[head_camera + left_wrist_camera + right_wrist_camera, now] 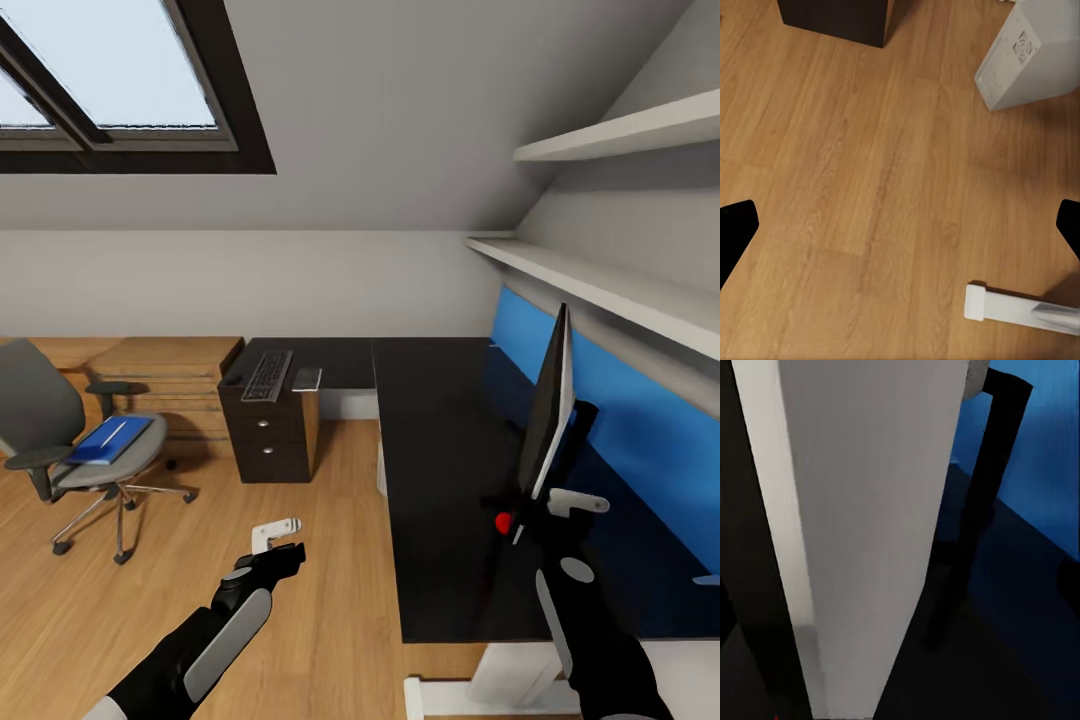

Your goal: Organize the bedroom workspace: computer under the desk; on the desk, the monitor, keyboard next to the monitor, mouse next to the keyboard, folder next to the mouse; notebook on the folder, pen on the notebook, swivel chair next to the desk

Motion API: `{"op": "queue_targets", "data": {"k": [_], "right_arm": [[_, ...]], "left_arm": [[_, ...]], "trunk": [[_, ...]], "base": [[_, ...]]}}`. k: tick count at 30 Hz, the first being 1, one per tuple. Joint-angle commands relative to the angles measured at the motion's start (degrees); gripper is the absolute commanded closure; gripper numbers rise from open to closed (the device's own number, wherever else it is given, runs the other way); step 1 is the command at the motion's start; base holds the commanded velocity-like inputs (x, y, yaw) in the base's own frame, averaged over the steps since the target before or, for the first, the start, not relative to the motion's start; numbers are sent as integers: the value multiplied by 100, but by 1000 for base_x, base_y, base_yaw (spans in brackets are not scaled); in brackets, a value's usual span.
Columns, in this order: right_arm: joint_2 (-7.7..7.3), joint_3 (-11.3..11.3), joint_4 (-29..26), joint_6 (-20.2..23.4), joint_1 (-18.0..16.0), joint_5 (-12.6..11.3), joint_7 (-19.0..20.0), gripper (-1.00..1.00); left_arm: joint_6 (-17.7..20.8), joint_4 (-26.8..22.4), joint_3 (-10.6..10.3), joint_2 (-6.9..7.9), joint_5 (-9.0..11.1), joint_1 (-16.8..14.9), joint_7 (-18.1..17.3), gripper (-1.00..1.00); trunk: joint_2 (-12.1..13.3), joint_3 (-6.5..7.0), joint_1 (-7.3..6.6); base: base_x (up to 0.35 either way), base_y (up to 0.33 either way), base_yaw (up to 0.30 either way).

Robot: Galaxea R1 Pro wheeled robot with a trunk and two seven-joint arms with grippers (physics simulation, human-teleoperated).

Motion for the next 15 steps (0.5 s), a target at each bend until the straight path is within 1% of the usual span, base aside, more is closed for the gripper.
{"op": "queue_targets", "data": {"k": [1,2,6,11,15], "right_arm": [[5,-29,-10,47,-4,59,-24,-100],[2,-87,-10,49,-5,60,-55,-100],[-1,-118,-10,49,-4,58,-80,-100],[-4,-129,-10,48,-4,49,-206,-100],[-9,-128,-10,48,-5,38,-220,-100]], "left_arm": [[11,-10,-18,6,29,-8,44,-100],[12,-10,-21,6,31,-9,45,-100],[12,-10,-25,5,30,-9,44,-100],[12,-10,-27,5,31,-10,46,-100],[12,-10,-25,5,33,-8,46,-100]], "trunk": [[-14,-13,4],[-14,-13,4],[-14,-13,4],[-14,-13,4],[-14,-13,4]], "base": [[10,0,0],[4,0,0],[2,0,0],[-1,-8,0],[-77,-128,0]]}}
